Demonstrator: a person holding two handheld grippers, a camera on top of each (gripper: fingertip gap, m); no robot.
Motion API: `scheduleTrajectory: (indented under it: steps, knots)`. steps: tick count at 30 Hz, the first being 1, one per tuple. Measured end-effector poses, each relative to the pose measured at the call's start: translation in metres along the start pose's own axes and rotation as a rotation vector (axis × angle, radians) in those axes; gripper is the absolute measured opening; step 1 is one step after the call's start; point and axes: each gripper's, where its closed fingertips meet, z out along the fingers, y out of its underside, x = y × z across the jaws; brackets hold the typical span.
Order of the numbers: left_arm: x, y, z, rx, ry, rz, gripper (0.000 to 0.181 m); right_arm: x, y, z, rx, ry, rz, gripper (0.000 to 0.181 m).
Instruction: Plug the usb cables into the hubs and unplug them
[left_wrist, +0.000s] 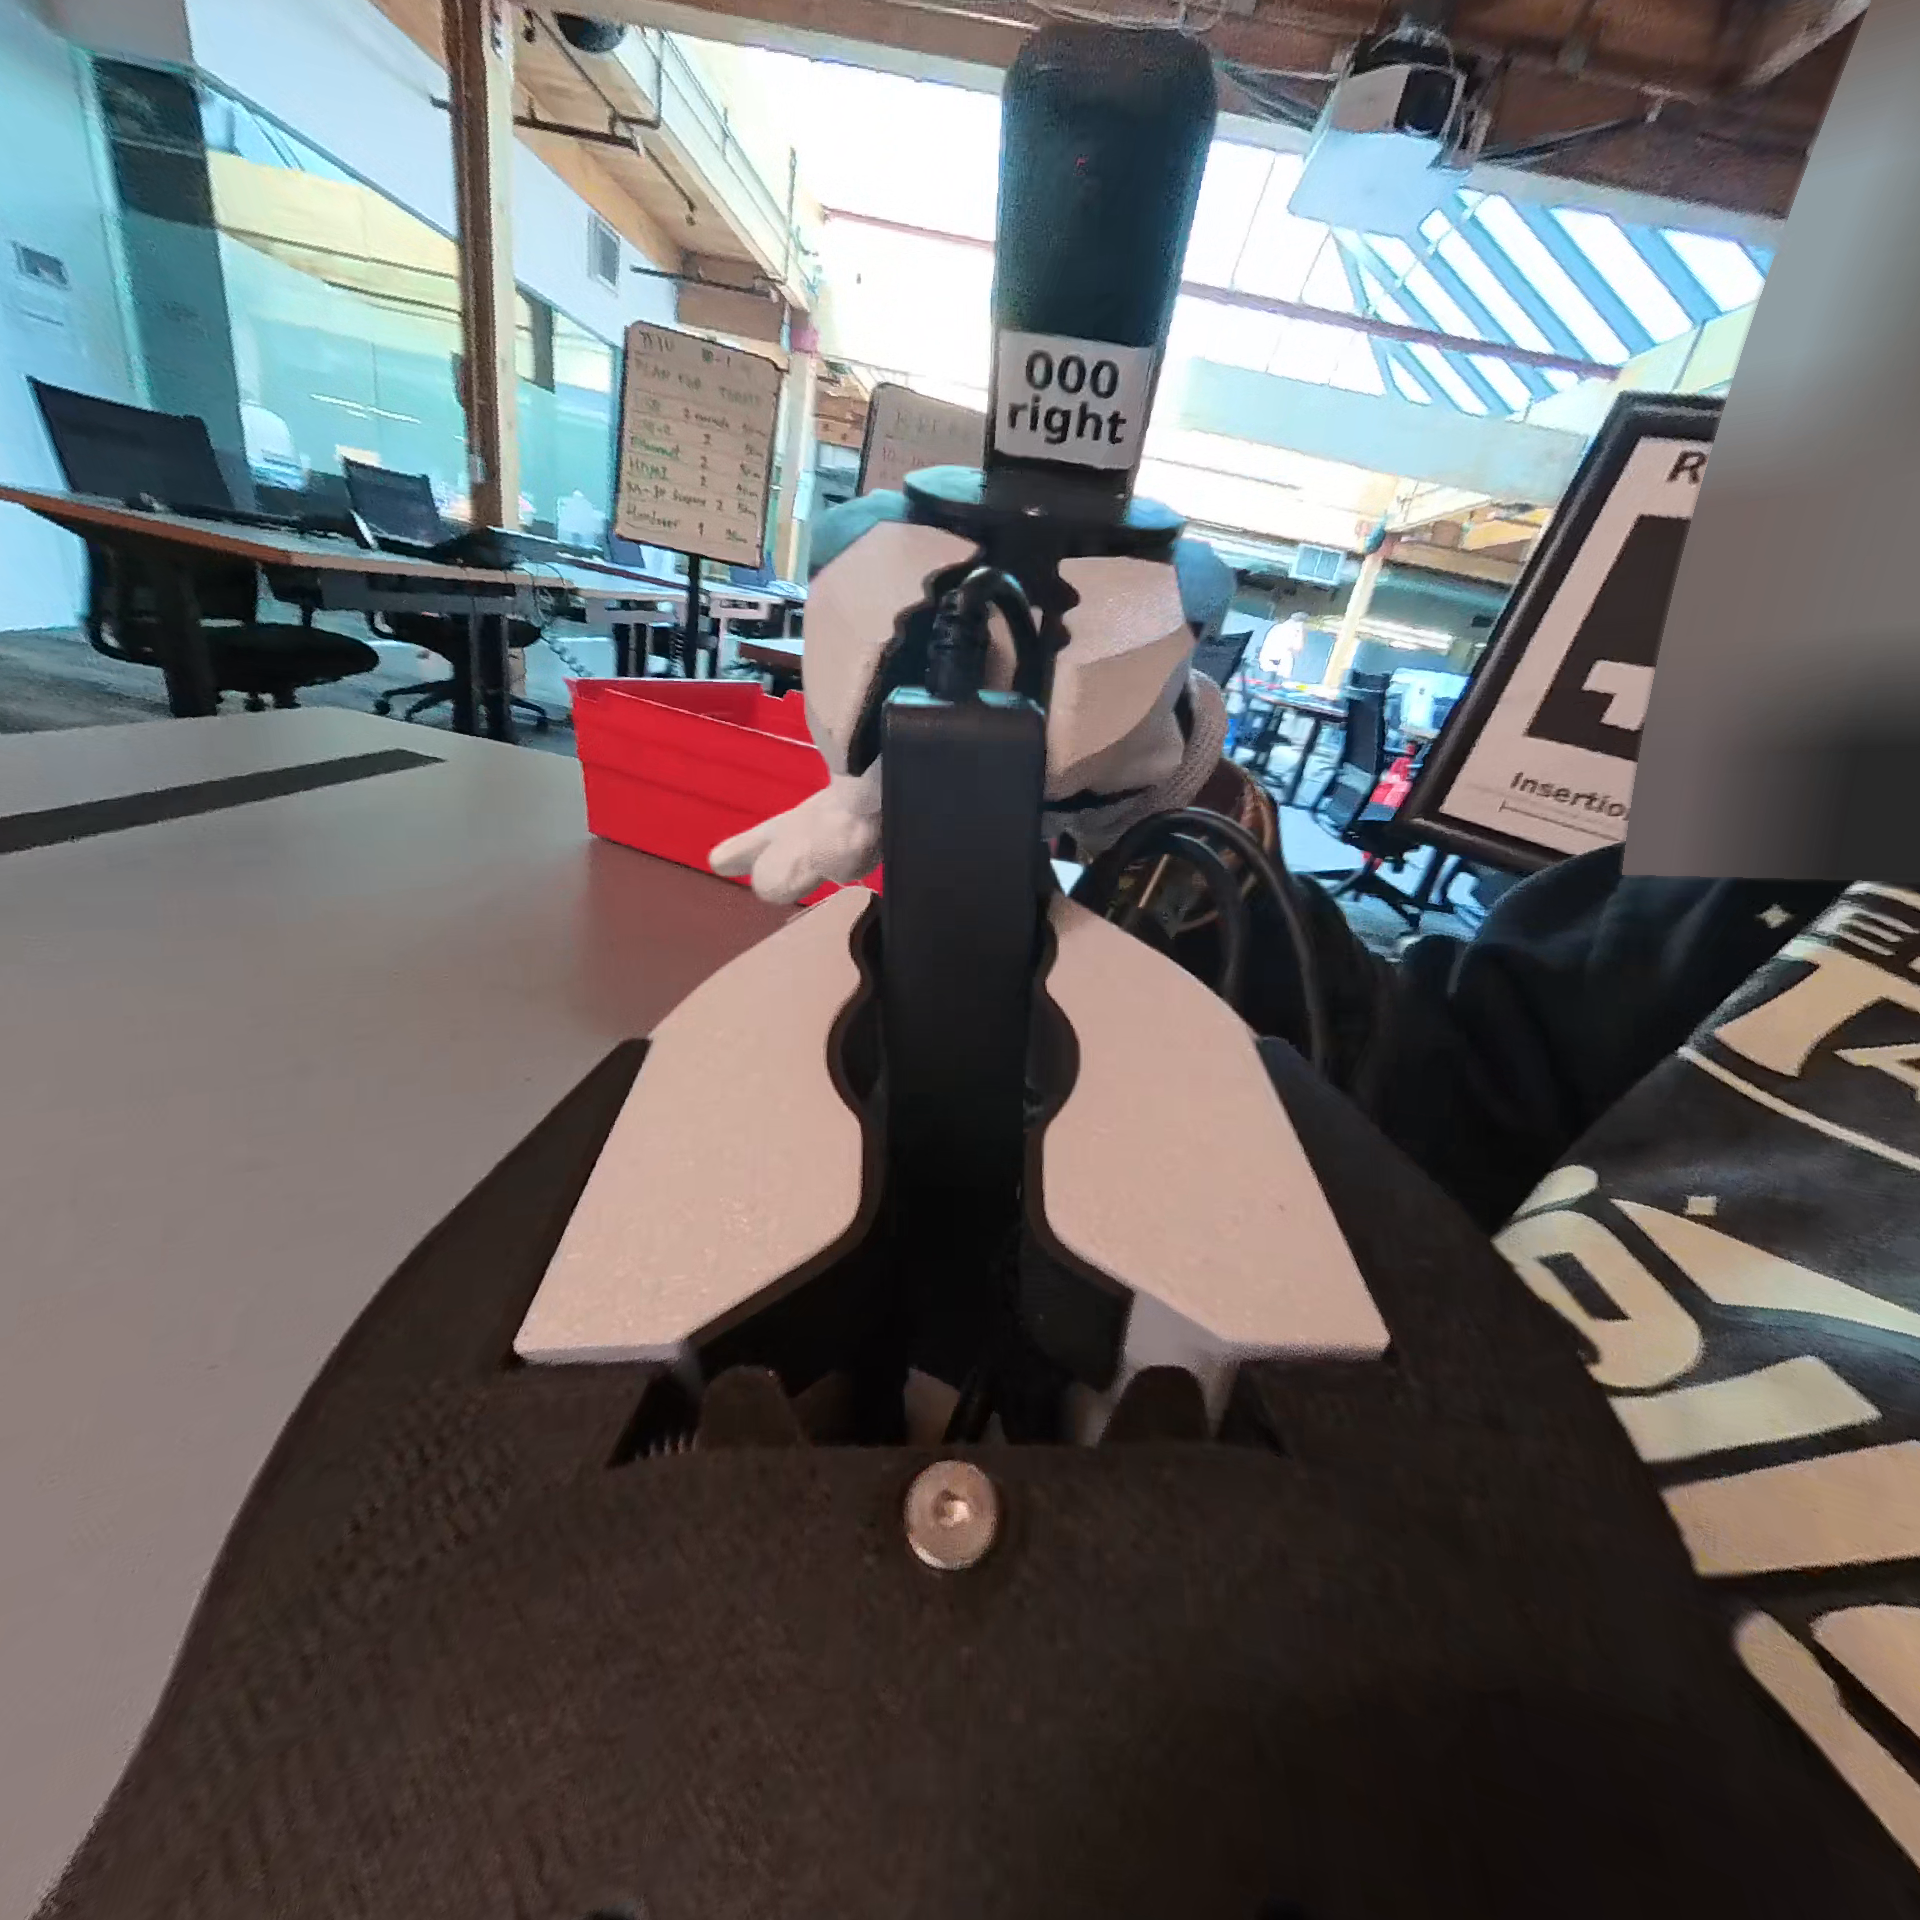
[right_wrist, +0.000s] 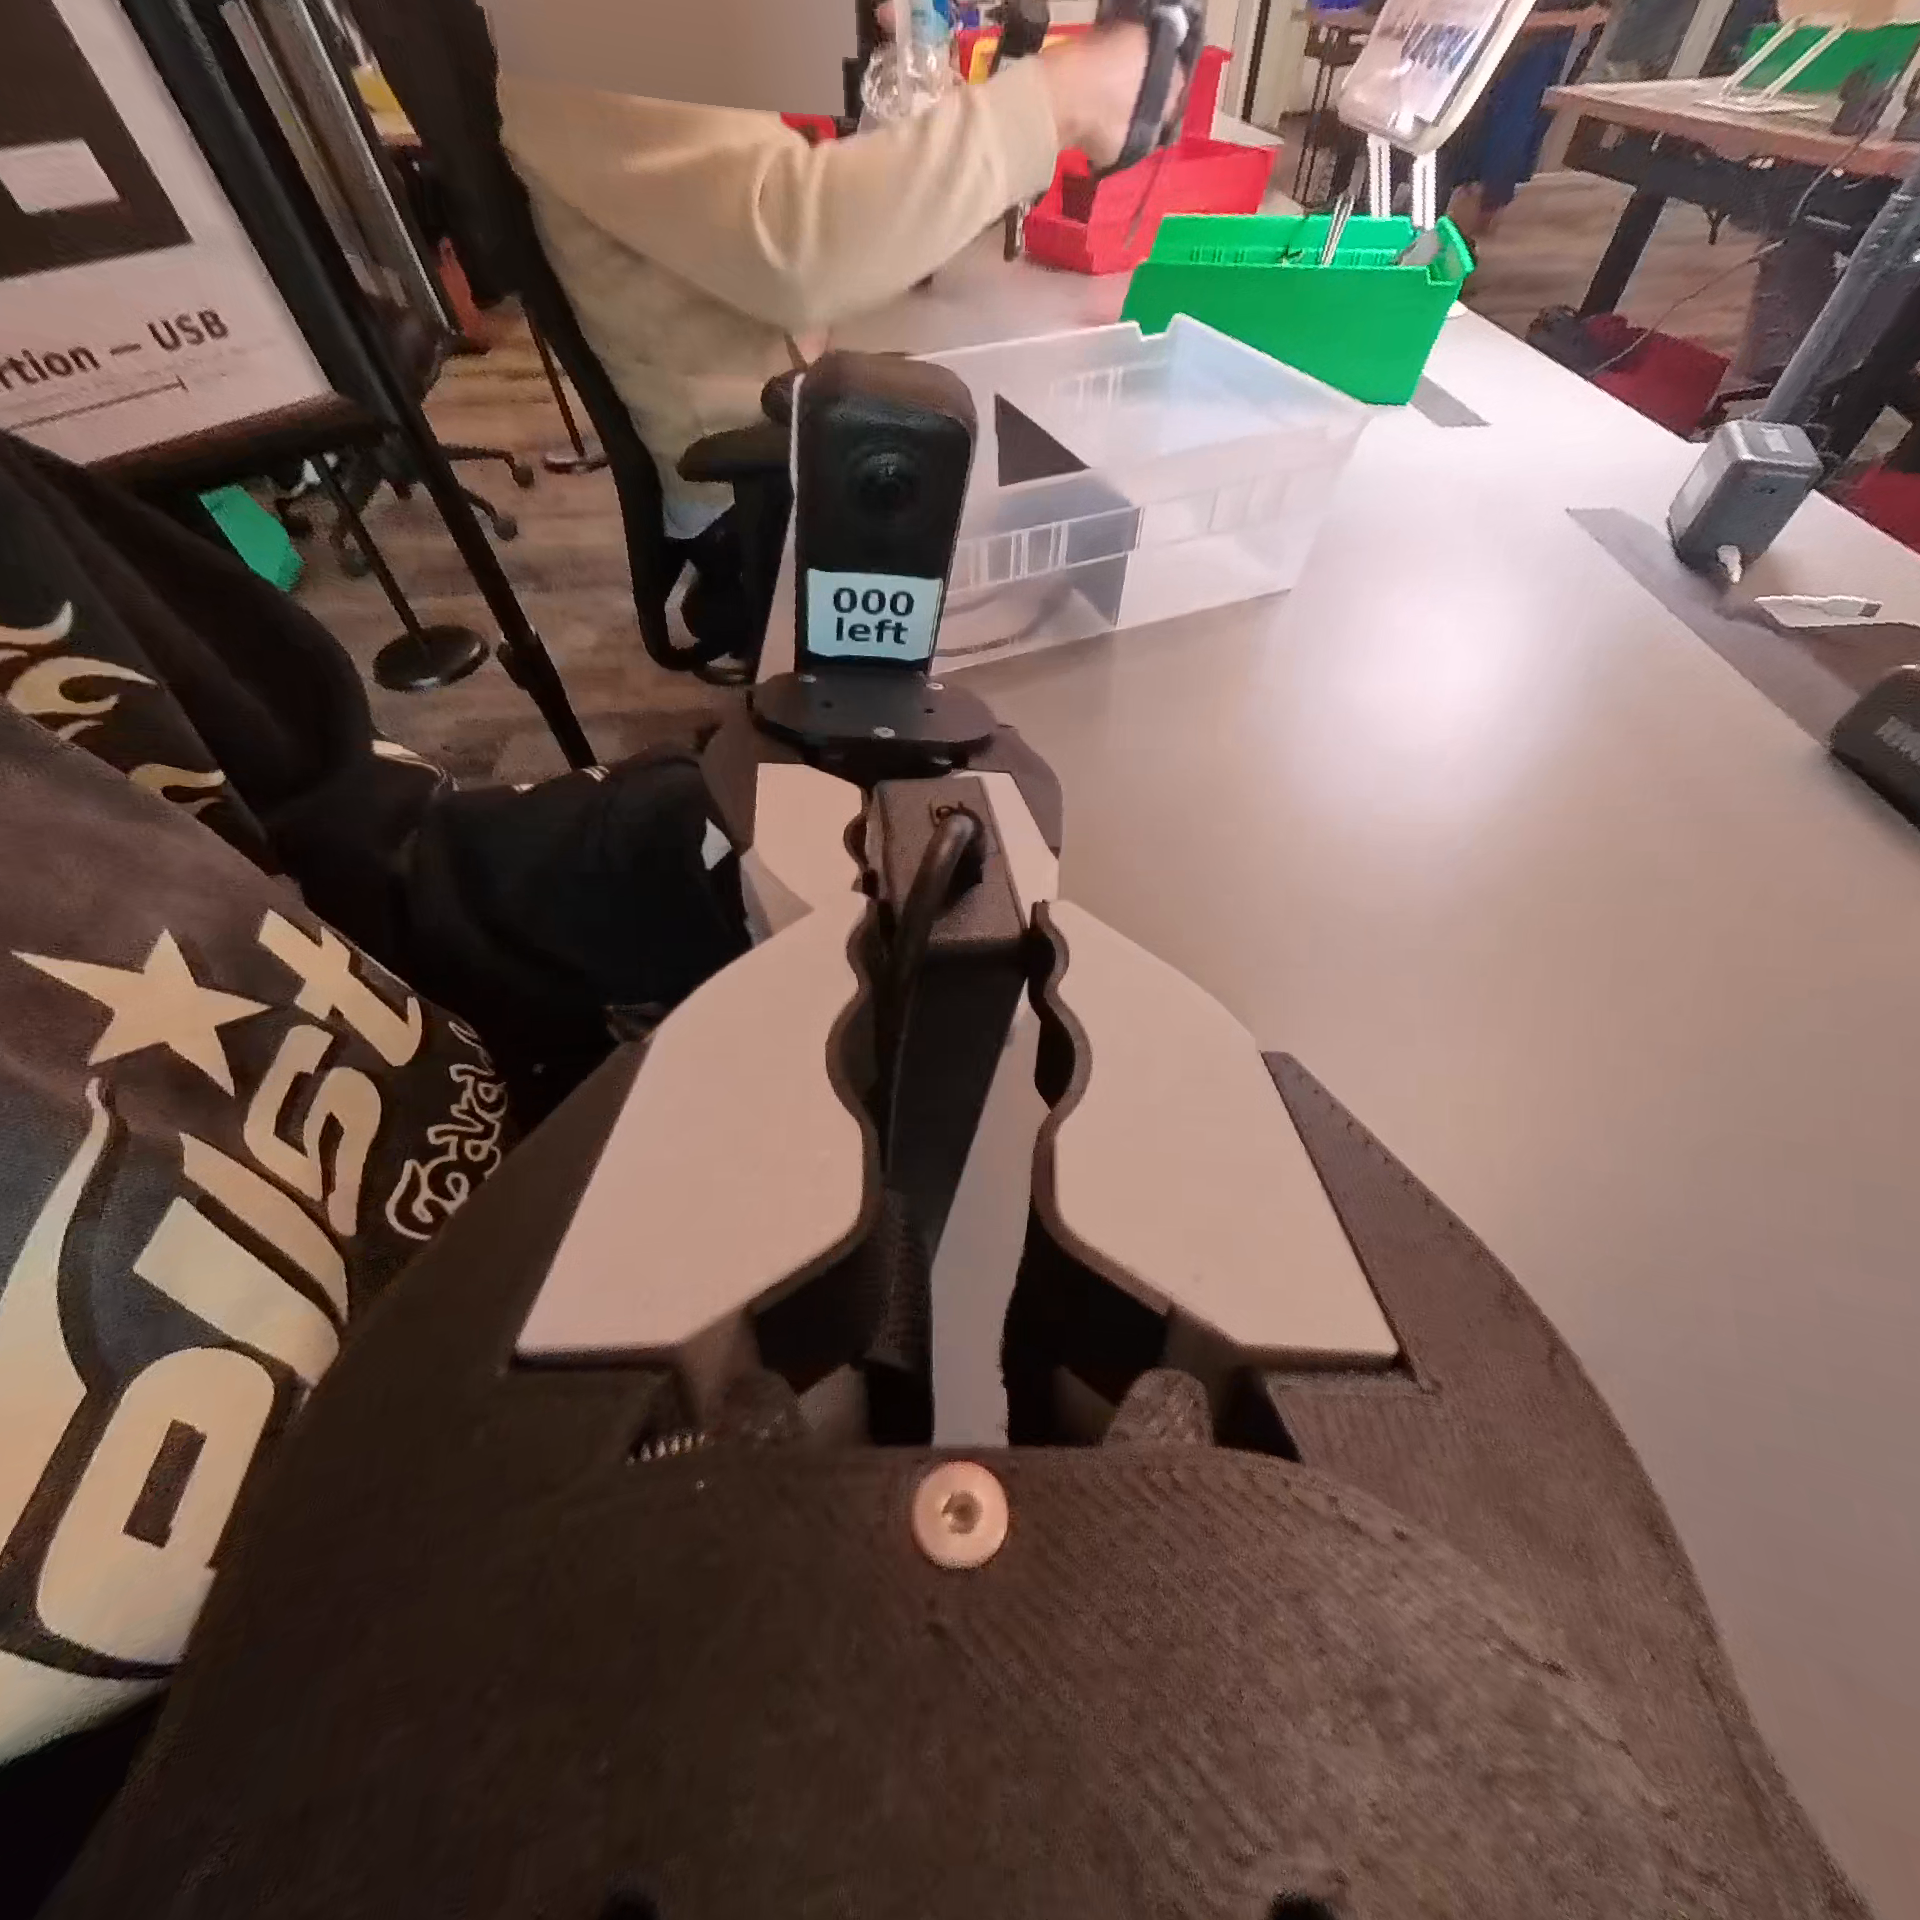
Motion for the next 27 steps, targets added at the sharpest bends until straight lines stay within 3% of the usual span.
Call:
scheduleTrajectory:
  steps: [2, 5, 9, 13, 18, 23, 27]
  knots:
    - [-0.009, -0.002, 0.0, 0.016, -0.069, 0.027, 0.026, 0.006, 0.0, -0.002, -0.001, 0.04, -0.009, 0.026]
    - [-0.03, -0.017, -0.012, 0.113, -0.229, 0.076, 0.045, 0.036, 0.003, -0.011, 0.009, 0.185, 0.011, 0.026]
    - [-0.048, -0.049, -0.045, 0.333, -0.417, 0.119, 0.048, 0.085, 0.016, -0.043, 0.076, 0.336, 0.203, 0.027]
    - [-0.053, -0.072, -0.076, 0.502, -0.559, 0.196, 0.048, 0.121, 0.047, -0.08, 0.065, 0.429, 0.397, 0.027]
    - [-0.051, -0.077, -0.082, 0.546, -0.571, 0.212, 0.048, 0.141, 0.095, -0.111, -0.079, 0.514, 0.521, 0.028]
    - [-0.051, -0.074, -0.077, 0.521, -0.548, 0.199, 0.048, 0.116, 0.124, -0.114, -0.256, 0.384, 0.645, 0.029]
    - [-0.051, -0.073, -0.075, 0.514, -0.547, 0.194, 0.049, 0.116, 0.153, -0.117, -0.452, 0.458, 0.626, 0.034]
